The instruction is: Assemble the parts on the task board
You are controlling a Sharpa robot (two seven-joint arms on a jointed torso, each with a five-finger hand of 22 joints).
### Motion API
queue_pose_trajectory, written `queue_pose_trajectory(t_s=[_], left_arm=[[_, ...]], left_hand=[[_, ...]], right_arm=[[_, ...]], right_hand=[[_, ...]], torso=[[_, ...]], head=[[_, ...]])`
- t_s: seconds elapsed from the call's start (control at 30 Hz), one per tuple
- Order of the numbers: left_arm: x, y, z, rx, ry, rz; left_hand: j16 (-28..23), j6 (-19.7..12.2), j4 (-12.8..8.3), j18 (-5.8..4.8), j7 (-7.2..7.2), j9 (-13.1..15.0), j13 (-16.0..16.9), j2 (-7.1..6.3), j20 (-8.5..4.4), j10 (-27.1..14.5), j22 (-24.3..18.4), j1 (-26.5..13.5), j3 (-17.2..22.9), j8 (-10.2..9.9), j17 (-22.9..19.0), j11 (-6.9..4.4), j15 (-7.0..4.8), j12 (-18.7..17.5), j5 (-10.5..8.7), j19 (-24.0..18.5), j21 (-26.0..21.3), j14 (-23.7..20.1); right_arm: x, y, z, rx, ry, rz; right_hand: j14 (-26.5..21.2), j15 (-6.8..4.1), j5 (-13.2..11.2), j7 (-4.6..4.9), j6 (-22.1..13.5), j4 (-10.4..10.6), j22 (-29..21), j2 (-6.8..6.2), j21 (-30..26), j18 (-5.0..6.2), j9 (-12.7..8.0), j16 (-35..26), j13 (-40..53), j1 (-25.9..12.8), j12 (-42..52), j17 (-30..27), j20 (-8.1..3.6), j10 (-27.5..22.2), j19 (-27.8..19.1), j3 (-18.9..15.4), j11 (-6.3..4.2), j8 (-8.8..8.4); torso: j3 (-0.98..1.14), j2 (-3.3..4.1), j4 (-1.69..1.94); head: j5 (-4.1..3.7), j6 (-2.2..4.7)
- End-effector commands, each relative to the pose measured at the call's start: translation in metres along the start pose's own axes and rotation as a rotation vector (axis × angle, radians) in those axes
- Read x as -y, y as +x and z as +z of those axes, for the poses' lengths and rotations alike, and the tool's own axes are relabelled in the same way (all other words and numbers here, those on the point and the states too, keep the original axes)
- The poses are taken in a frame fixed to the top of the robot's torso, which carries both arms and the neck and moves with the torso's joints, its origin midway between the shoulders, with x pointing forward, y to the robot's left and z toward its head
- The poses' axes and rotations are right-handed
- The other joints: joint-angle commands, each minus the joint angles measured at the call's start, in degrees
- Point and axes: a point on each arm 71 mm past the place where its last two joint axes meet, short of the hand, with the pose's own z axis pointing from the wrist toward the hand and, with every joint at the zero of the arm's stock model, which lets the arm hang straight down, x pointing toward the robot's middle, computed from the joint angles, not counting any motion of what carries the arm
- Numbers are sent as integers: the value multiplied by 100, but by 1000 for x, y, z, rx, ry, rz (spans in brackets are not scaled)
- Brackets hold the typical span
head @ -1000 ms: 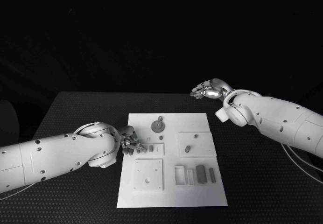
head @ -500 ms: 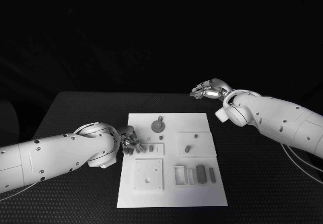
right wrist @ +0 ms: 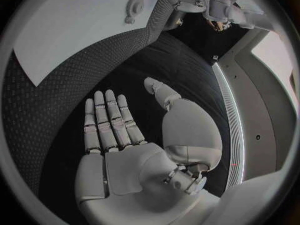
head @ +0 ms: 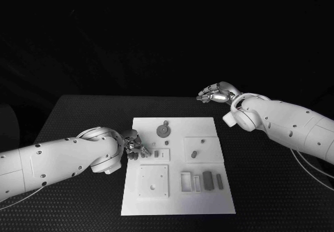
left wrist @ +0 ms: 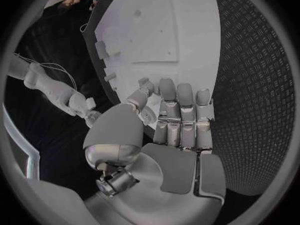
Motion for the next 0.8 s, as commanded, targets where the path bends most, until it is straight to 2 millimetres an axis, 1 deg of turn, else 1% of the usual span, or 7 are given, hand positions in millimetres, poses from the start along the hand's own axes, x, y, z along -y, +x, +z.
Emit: queue_pose_trajectory(t_s=[0.03,0.1,0.13,0.17,0.47,0.57,0.8], left_arm=[[-1,5,1,-32,-20,-14],[0,6,1,-46,-23,-16],[0,6,1,-49,-24,-15],[0,5,2,-52,-27,-14],[-2,-5,6,-87,-62,-21],[-2,-9,6,-98,-69,-36],[4,-21,7,-115,-70,-58]], left_hand=[[-6,38,8,2,6,9,-3,118,-522,-11,105,89,-2,16,-9,-46,0,-31,29,28,-2,52],[-8,31,-15,2,5,33,-4,121,-525,-8,107,96,4,22,-10,-46,-1,-33,84,30,-1,53],[-10,27,-42,2,4,68,-6,105,-523,-7,110,81,12,32,-12,-45,1,-37,343,31,2,54],[-12,25,-54,2,5,81,-6,100,-521,-7,111,73,12,34,-13,-45,2,-38,404,31,4,51],[-9,17,-97,2,4,105,-5,126,-524,-2,115,79,25,36,-12,-44,6,-37,444,31,10,54],[-6,17,-141,2,3,121,-3,145,-527,3,117,97,41,38,-11,-47,9,-34,454,29,15,57],[-3,11,-200,2,3,142,-1,167,-528,7,119,109,61,37,-10,-48,14,-32,450,27,22,62]], right_arm=[[0,1,0,-11,-9,2],[0,1,0,-10,-8,2],[0,1,0,-10,-8,2],[0,1,0,-11,-8,2],[0,1,0,-13,-6,2],[0,1,0,-13,-6,2],[1,2,0,-14,-4,3]], right_hand=[[-13,35,36,112,-36,21,6,42,-28,-105,-6,-20,8,-31,-26,-9,-25,49,-26,-12,3,37],[-13,35,36,112,-37,21,6,42,-28,-105,-7,-20,8,-31,-26,-9,-25,49,-26,-12,3,38],[-13,35,36,112,-37,20,7,42,-28,-105,-7,-20,8,-31,-27,-9,-25,49,-27,-12,3,38],[-13,35,36,113,-37,20,7,42,-28,-106,-7,-20,8,-30,-27,-9,-25,49,-27,-12,3,38],[-14,35,36,113,-38,18,7,40,-28,-106,-8,-21,8,-28,-28,-9,-25,49,-28,-12,4,39],[-14,35,36,113,-38,17,7,39,-28,-106,-9,-21,8,-27,-29,-9,-25,49,-28,-12,4,39],[-15,35,36,113,-40,15,8,39,-29,-107,-10,-22,8,-25,-30,-9,-25,48,-29,-11,4,40]], torso=[[4,-3,0],[3,0,3],[3,0,3],[1,0,3],[1,-1,4],[-1,0,1],[-4,-2,5]], head=[[-3,-1],[-6,0],[-6,0],[-7,0],[-4,-1],[-5,-3],[3,2]])
